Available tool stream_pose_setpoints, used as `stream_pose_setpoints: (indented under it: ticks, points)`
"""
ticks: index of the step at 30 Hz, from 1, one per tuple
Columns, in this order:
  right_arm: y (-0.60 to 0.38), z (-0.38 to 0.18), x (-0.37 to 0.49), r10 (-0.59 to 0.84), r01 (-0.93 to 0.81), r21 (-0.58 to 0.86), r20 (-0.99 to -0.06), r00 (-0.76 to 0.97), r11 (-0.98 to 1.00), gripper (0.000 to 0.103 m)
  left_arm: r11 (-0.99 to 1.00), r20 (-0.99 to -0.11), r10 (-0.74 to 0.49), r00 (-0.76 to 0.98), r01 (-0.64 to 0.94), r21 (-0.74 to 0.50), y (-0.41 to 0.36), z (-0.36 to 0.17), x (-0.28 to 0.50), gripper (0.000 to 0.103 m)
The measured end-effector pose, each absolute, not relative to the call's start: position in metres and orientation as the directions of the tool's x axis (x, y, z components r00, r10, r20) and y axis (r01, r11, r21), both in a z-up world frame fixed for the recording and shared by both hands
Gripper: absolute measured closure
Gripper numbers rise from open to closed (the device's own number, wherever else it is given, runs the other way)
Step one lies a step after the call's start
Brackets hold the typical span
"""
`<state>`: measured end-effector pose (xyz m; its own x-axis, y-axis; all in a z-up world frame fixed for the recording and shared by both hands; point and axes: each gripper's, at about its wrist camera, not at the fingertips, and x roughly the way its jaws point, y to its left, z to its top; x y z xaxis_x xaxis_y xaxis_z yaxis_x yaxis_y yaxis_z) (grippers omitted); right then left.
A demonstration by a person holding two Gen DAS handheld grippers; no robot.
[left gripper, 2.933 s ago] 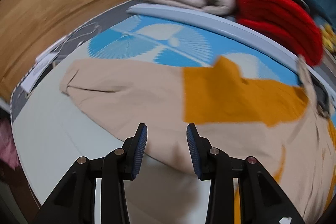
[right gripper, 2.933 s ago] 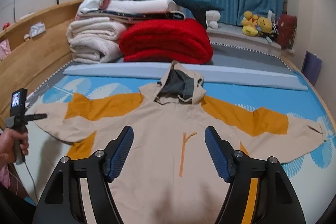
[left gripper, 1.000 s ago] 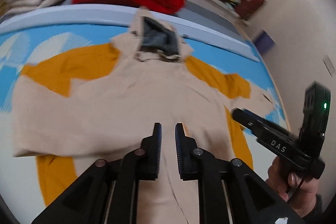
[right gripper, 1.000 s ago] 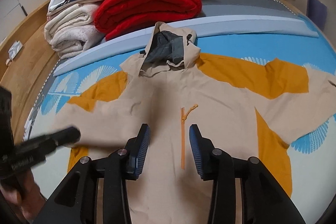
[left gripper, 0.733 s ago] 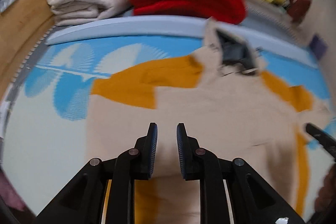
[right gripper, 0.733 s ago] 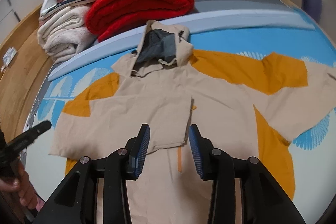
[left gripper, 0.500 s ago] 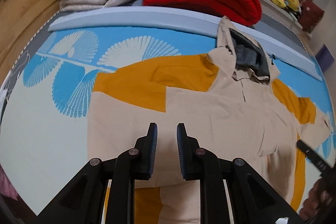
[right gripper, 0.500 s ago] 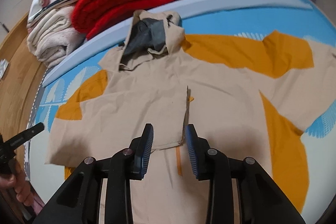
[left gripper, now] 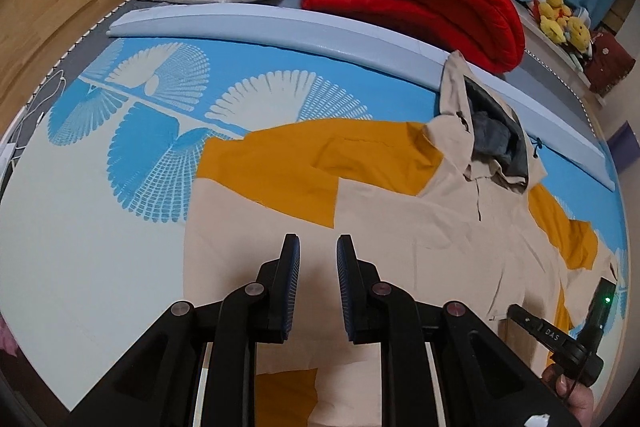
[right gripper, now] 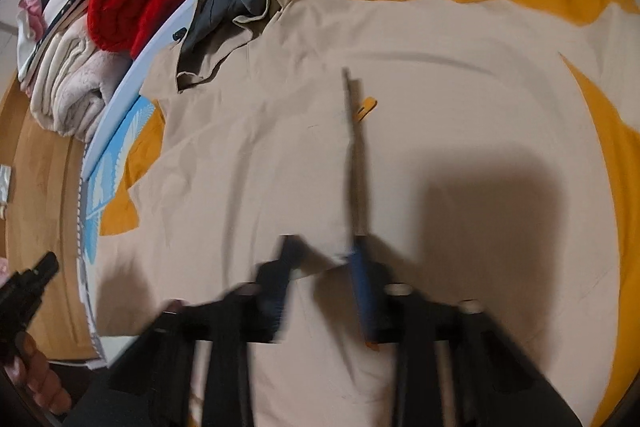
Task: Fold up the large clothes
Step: 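Carry the held sleeve with the left gripper across the jacket body, then open the left gripper, release the sleeve and lift away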
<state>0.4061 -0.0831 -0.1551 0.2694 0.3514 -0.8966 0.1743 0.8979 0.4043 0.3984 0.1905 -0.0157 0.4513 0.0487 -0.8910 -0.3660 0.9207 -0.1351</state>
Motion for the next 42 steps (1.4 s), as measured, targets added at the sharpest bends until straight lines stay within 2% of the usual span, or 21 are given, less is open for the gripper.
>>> stream_pose_setpoints:
  ticks: [1,5,9,12,13,17,25,30,33,35,37,39,42]
  points:
    - [-0.083,-0.151,0.406,0.357,0.154,0.412,-0.888,0.291,0.898,0.094,0.920,-0.891,0.053,0.451,-0.368,-0.132,0.191,-0.016,0.399,0.087]
    - [-0.091,-0.107,0.400,0.358,0.106,0.436,-0.835,0.417,0.893,0.096,0.916,-0.891,0.065,0.448,-0.382,-0.125,0.198,-0.018,0.399,0.087]
    - [-0.116,-0.042,0.390,0.252,0.084,0.367,-0.769,0.588,0.926,0.097,0.911,-0.889,0.077,0.451,-0.395,-0.122,0.203,-0.017,0.399,0.087]
    - [-0.145,-0.027,0.388,0.127,0.162,0.280,-0.781,0.611,0.946,0.097,0.916,-0.896,0.066,0.440,-0.382,-0.120,0.200,-0.023,0.400,0.087]
    - [-0.160,-0.030,0.388,0.077,0.210,0.249,-0.798,0.598,0.946,0.097,0.918,-0.901,0.049,0.430,-0.374,-0.128,0.197,-0.027,0.401,0.087]
    - [-0.196,-0.046,0.388,0.045,0.301,0.247,-0.835,0.549,0.921,0.097,0.927,-0.920,-0.001,0.391,-0.345,-0.148,0.189,-0.045,0.403,0.087]
    - [-0.231,-0.057,0.392,0.079,0.289,0.257,-0.856,0.511,0.922,0.096,0.938,-0.955,-0.104,0.278,-0.293,-0.187,0.167,-0.091,0.406,0.087]
    - [-0.250,-0.071,0.385,0.032,0.371,0.243,-0.870,0.491,0.896,0.091,0.946,-0.984,-0.072,0.163,-0.300,-0.119,0.159,-0.130,0.400,0.087]
    - [-0.249,-0.076,0.390,0.084,0.339,0.287,-0.859,0.505,0.896,0.088,0.940,-0.992,-0.059,0.113,-0.327,-0.094,0.161,-0.145,0.396,0.087]
    - [-0.248,-0.084,0.395,0.140,0.312,0.329,-0.855,0.500,0.891,0.082,0.934,-0.990,-0.059,0.130,-0.344,-0.100,0.162,-0.139,0.394,0.087]
    - [-0.247,-0.095,0.400,0.183,0.300,0.353,-0.862,0.472,0.886,0.079,0.935,-0.979,-0.079,0.187,-0.326,-0.138,0.158,-0.127,0.395,0.086]
    - [-0.246,-0.111,0.406,0.213,0.299,0.359,-0.880,0.425,0.884,0.078,0.951,-0.982,-0.067,0.179,-0.287,-0.117,0.150,-0.130,0.395,0.085]
    - [-0.248,-0.141,0.408,0.129,0.354,0.228,-0.951,0.280,0.907,0.077,0.944,-0.993,-0.083,0.089,-0.311,-0.107,0.150,-0.153,0.390,0.086]
